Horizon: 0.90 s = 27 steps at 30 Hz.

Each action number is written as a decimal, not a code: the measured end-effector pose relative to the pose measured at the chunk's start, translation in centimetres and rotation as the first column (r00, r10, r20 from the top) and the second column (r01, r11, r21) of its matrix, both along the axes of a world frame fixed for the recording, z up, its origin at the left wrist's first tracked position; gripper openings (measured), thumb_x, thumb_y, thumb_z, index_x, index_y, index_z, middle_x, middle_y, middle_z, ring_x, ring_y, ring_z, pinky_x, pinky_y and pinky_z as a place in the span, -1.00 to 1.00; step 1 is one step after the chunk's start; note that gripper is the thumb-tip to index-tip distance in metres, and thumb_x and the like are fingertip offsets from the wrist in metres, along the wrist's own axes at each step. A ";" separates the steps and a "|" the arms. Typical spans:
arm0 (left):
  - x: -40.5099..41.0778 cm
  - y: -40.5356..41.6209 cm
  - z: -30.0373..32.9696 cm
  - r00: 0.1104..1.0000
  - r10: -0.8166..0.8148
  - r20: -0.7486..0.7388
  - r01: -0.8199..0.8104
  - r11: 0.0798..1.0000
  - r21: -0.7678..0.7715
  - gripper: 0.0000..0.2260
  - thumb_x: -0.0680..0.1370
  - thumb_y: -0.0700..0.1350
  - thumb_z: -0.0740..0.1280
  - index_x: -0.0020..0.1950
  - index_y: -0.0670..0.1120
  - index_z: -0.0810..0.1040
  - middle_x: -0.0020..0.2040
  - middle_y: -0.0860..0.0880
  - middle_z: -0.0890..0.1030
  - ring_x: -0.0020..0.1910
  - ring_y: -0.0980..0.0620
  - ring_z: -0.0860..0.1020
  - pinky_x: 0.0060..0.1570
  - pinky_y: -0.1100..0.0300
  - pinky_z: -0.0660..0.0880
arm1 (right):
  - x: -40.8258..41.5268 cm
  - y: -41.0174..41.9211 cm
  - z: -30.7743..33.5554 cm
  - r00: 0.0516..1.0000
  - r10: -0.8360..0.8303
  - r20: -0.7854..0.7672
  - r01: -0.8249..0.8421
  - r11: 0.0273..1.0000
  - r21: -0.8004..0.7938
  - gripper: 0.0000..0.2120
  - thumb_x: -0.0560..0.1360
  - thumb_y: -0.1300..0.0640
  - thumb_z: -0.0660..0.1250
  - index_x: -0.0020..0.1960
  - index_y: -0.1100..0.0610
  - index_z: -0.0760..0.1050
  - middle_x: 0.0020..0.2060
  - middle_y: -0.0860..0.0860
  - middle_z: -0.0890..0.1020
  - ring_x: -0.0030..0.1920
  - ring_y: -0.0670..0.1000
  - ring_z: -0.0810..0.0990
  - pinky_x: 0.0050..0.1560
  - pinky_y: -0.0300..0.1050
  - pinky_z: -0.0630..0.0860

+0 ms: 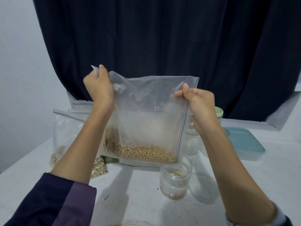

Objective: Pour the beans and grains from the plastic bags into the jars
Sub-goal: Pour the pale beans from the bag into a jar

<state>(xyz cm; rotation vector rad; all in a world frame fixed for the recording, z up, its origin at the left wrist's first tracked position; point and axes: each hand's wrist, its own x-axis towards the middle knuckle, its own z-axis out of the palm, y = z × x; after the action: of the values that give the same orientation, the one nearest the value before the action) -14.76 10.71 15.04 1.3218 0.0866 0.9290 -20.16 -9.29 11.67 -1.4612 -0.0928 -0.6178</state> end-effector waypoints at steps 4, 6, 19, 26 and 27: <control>-0.1 -0.1 0.1 1.000 0.004 0.019 -0.005 1.000 0.024 -0.58 0.60 -0.14 0.19 -0.41 -0.02 0.11 -0.48 0.07 0.18 -0.55 0.17 0.16 -0.49 0.31 0.14 | 0.2 0.1 -0.1 1.000 -0.007 0.018 0.007 1.000 -0.013 -0.68 0.60 0.14 0.25 -0.29 0.16 0.60 -0.43 -0.14 0.65 -0.25 -0.32 0.60 -0.12 -0.54 0.42; -0.1 0.0 0.1 1.000 0.016 0.013 -0.017 1.000 0.027 -0.59 0.60 -0.14 0.19 -0.41 -0.02 0.12 -0.46 0.05 0.19 -0.55 0.17 0.17 -0.48 0.30 0.15 | 0.3 0.1 -0.1 1.000 -0.012 0.010 0.011 1.000 0.002 -0.68 0.60 0.14 0.26 -0.28 0.17 0.60 -0.43 -0.14 0.66 -0.24 -0.30 0.61 -0.10 -0.52 0.43; -0.3 0.0 0.0 1.000 0.002 0.014 -0.002 1.000 0.010 -0.58 0.59 -0.14 0.20 -0.41 -0.02 0.10 -0.47 0.07 0.16 -0.53 0.17 0.14 -0.47 0.29 0.14 | 0.1 0.1 -0.3 0.999 -0.021 0.025 0.020 0.999 0.033 -0.67 0.59 0.13 0.28 -0.33 0.12 0.61 -0.38 -0.07 0.69 -0.16 -0.18 0.65 0.13 -0.27 0.49; -0.3 0.0 0.0 1.000 -0.011 0.011 0.011 1.000 0.005 -0.58 0.59 -0.15 0.19 -0.40 -0.02 0.09 -0.52 0.11 0.15 -0.55 0.16 0.14 -0.49 0.31 0.13 | 0.1 0.3 -0.4 0.999 -0.036 0.031 0.035 0.999 0.040 -0.67 0.59 0.14 0.28 -0.32 0.13 0.60 -0.38 -0.08 0.68 -0.17 -0.19 0.65 0.07 -0.32 0.48; -0.4 0.0 0.0 1.000 -0.007 0.009 0.007 1.000 0.009 -0.58 0.59 -0.15 0.19 -0.40 -0.02 0.09 -0.51 0.10 0.15 -0.55 0.16 0.14 -0.49 0.31 0.13 | 0.1 0.4 -0.4 1.000 -0.022 0.016 0.022 0.999 0.025 -0.67 0.59 0.13 0.28 -0.32 0.12 0.61 -0.38 -0.07 0.69 -0.14 -0.17 0.66 0.12 -0.26 0.49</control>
<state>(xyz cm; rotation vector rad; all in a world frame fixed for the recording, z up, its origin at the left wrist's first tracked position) -15.13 10.66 15.03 1.3252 0.0711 0.9298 -20.02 -8.91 11.31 -1.4346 -0.0815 -0.6472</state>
